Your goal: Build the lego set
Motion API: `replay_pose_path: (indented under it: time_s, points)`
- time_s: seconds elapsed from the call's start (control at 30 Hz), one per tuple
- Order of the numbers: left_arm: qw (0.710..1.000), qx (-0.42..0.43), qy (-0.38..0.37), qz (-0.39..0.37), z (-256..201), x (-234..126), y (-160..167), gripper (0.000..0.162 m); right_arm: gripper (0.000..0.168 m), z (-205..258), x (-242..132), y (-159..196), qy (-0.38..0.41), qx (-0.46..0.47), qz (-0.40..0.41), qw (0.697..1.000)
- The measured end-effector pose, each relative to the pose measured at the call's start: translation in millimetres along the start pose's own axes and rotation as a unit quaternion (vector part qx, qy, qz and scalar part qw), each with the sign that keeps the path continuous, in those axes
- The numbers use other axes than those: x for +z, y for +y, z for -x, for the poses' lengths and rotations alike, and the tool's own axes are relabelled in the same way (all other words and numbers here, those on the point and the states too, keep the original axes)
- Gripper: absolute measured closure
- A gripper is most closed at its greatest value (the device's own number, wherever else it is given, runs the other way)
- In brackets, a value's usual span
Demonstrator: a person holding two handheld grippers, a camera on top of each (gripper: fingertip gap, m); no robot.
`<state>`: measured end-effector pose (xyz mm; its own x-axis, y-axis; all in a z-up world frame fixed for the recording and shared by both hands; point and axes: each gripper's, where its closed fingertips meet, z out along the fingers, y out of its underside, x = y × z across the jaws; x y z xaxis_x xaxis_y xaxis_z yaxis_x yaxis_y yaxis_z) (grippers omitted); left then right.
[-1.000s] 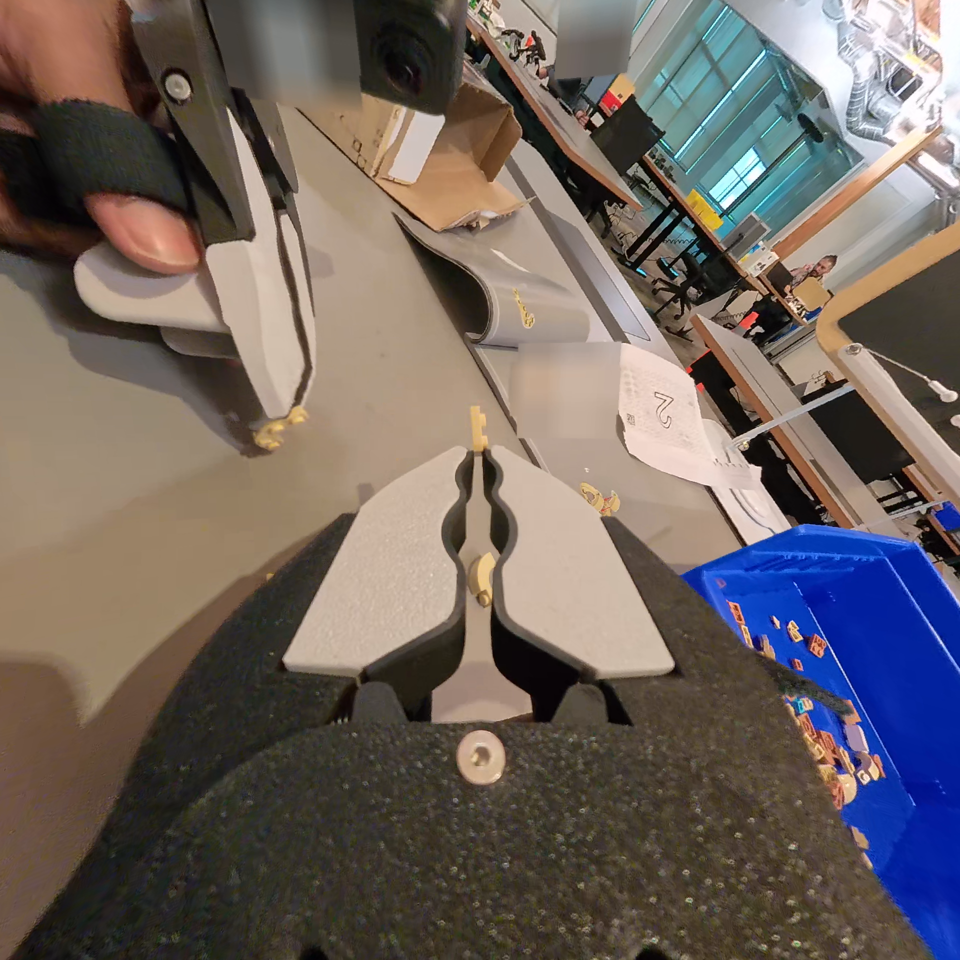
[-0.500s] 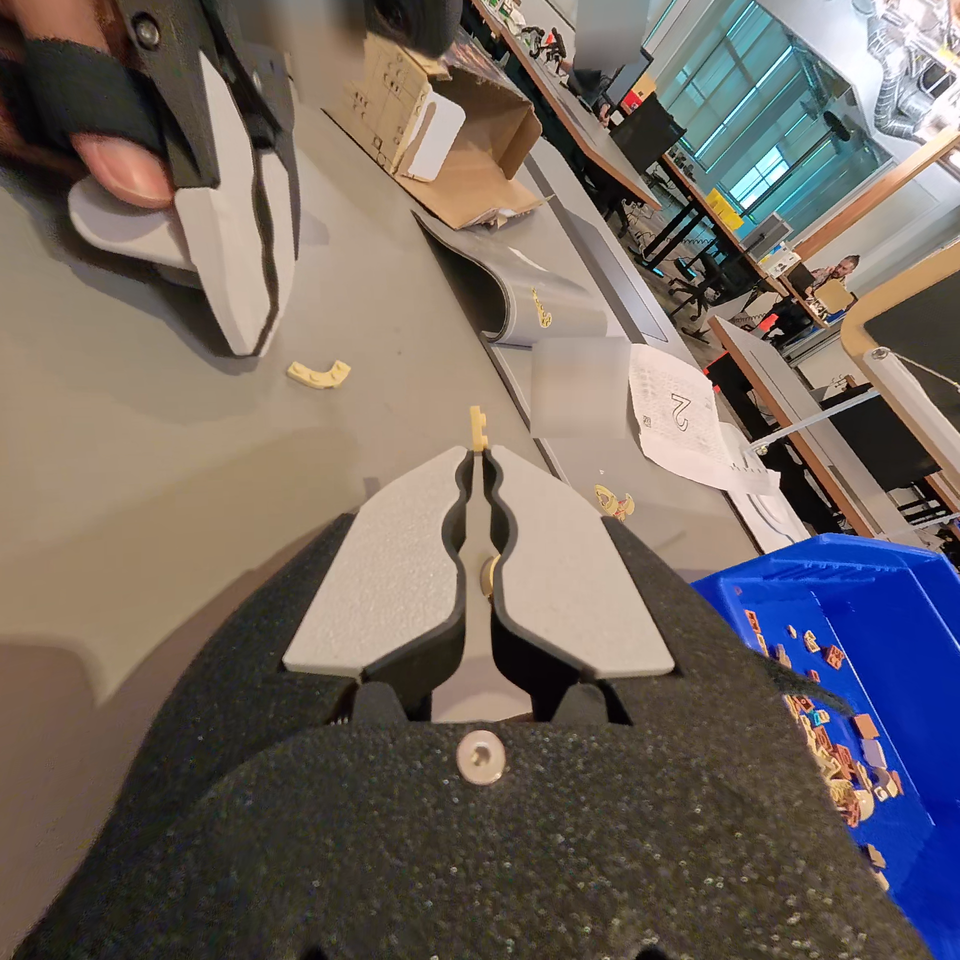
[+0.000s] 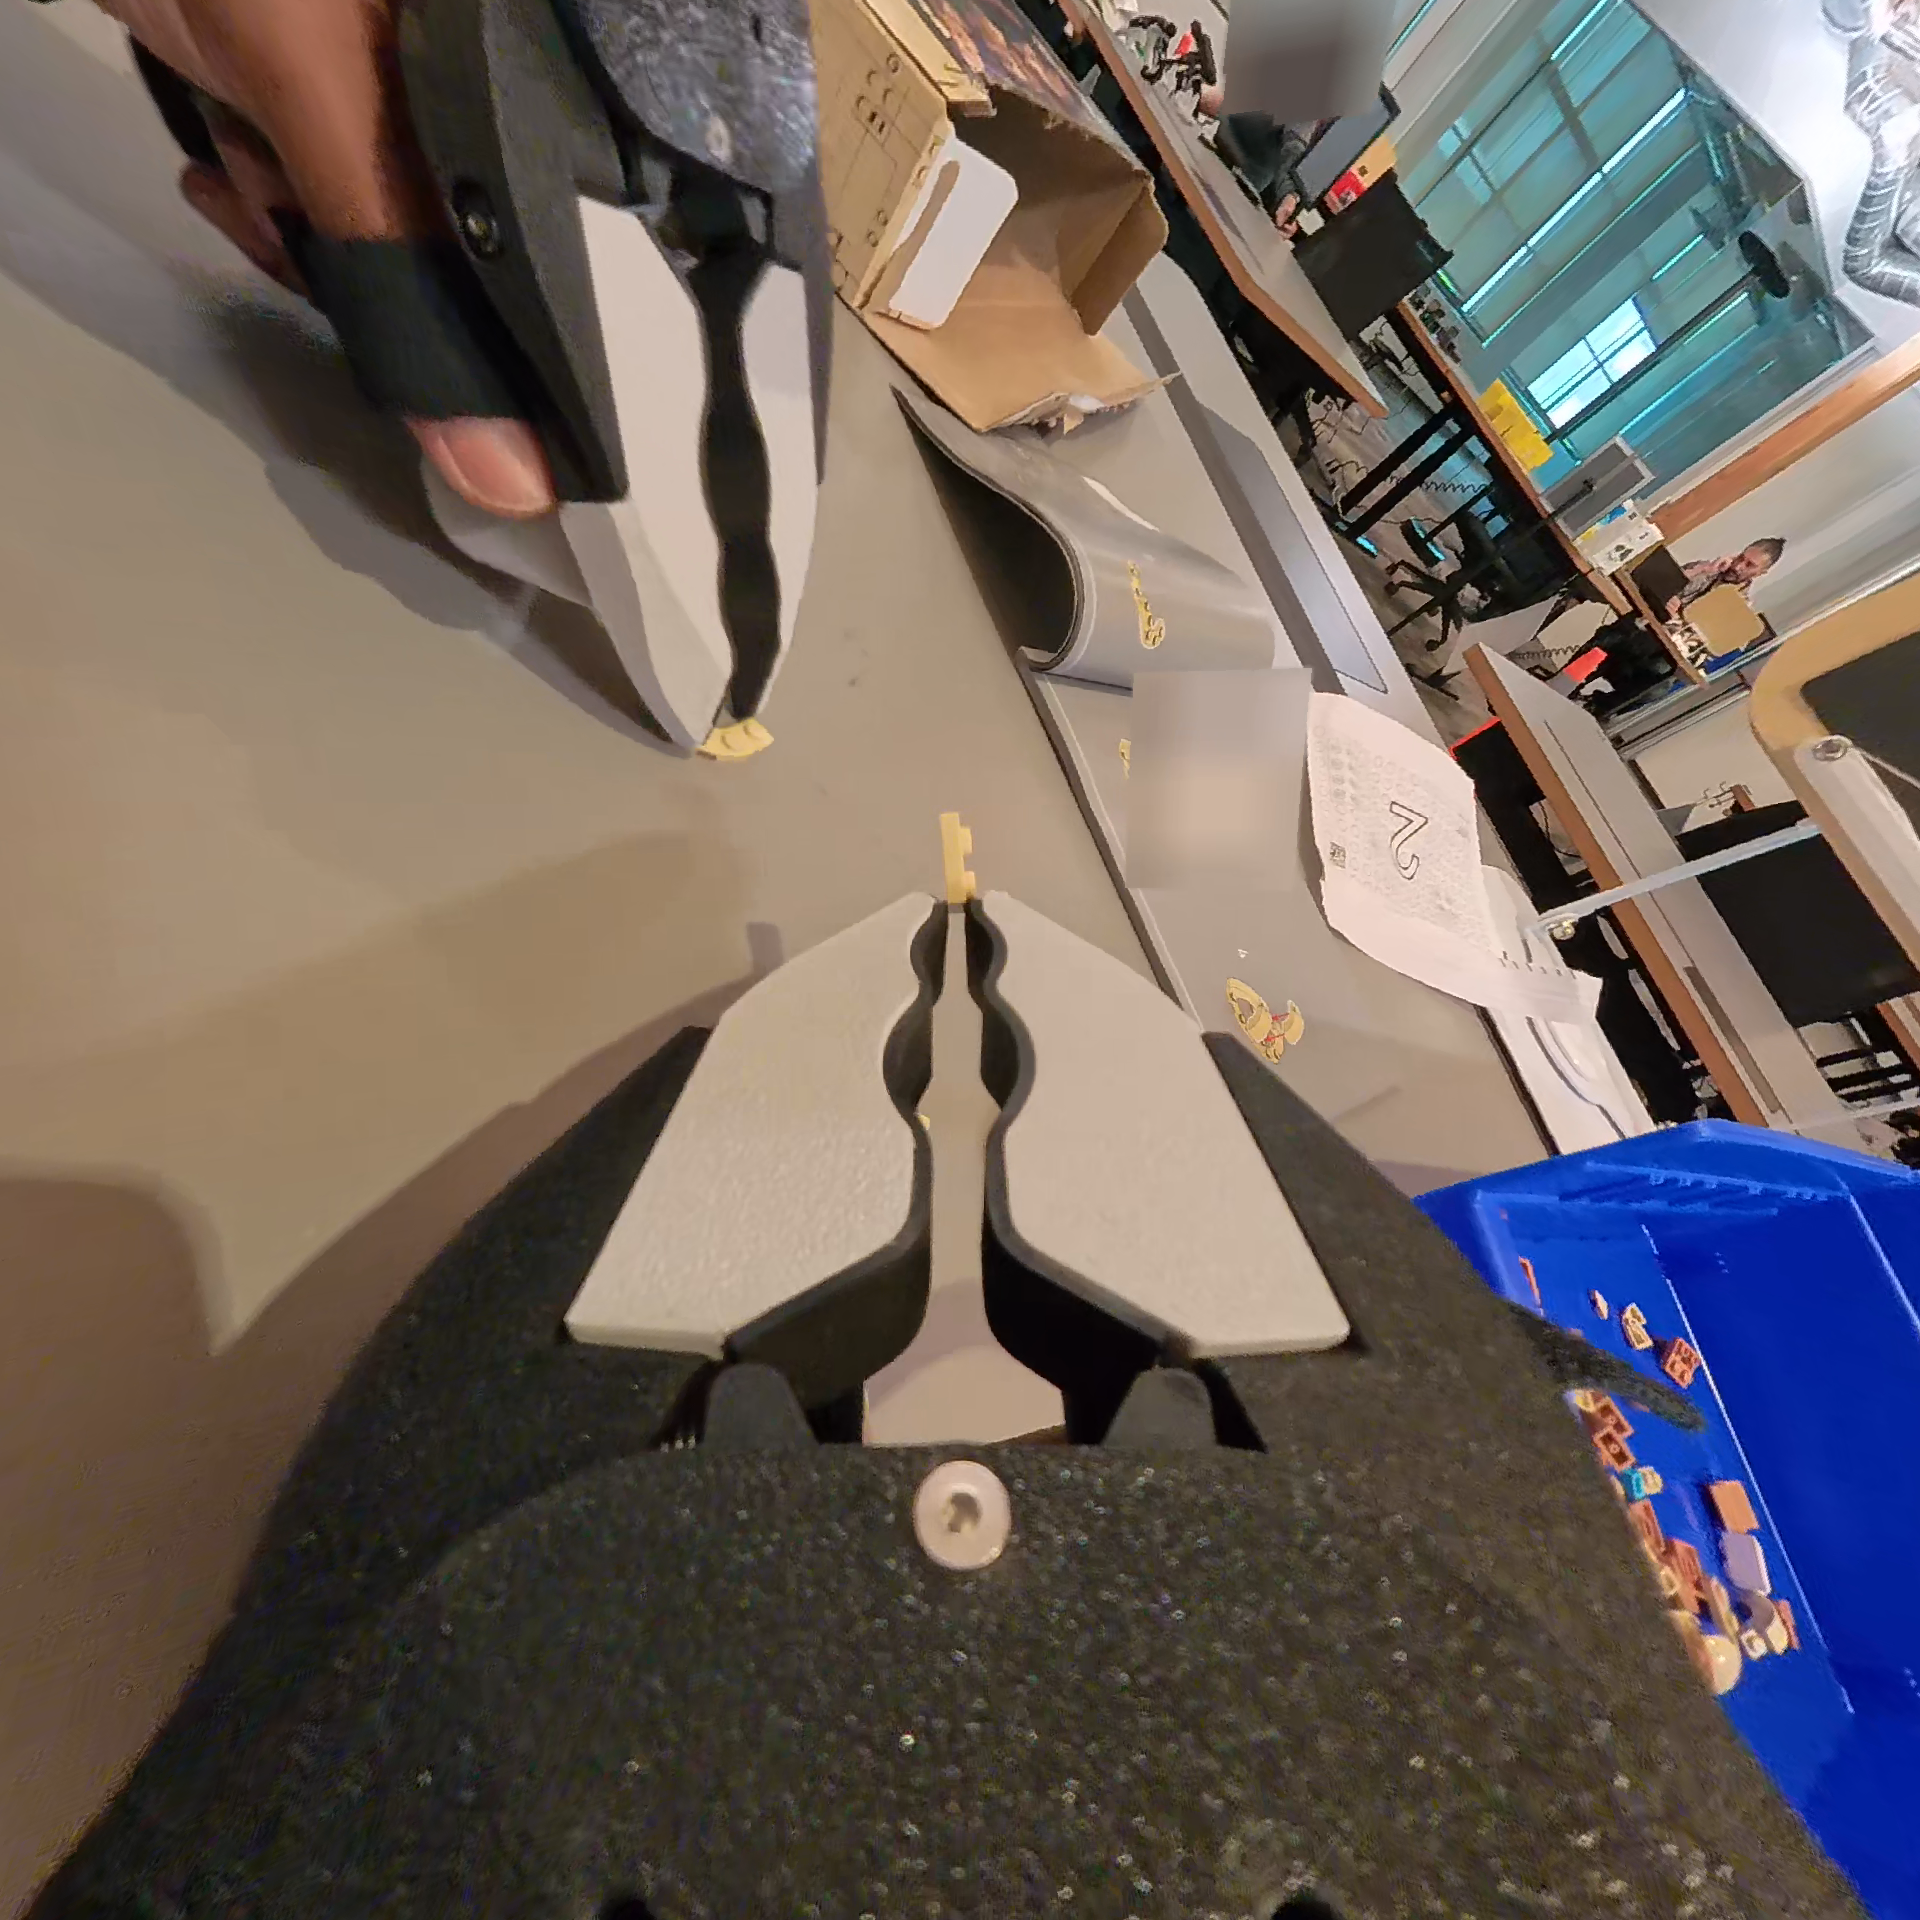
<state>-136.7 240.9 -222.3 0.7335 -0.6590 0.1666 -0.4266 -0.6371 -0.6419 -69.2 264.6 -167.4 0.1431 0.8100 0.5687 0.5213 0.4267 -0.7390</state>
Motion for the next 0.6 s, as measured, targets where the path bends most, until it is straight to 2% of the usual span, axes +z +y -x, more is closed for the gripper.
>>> replay_pose_path:
  time_s: [0.1, 0.2, 0.4, 0.5, 0.6]
  points:
    - [0.997, 0.05, 0.048, 0.022, -9, 4, -1, 0.154, 0.165, 4, 0, -1, -0.013, -0.014, -0.004, 1.0]
    - [0.983, 0.125, 0.13, 0.043, -27, 7, 1, 0.155, 0.165, 10, 0, -1, -0.027, -0.032, -0.002, 0.999]
    - [0.916, 0.276, 0.282, 0.075, -50, 2, 12, 0.155, 0.165, 30, 0, 0, -0.069, -0.095, 0.004, 0.993]
    - [0.891, 0.317, 0.317, 0.077, -55, 0, 14, 0.155, 0.165, 41, 1, 2, -0.087, -0.126, 0.01, 0.988]
    - [0.886, 0.336, 0.311, 0.073, -56, 1, 15, 0.154, 0.165, 46, 3, 4, -0.09, -0.14, 0.015, 0.986]
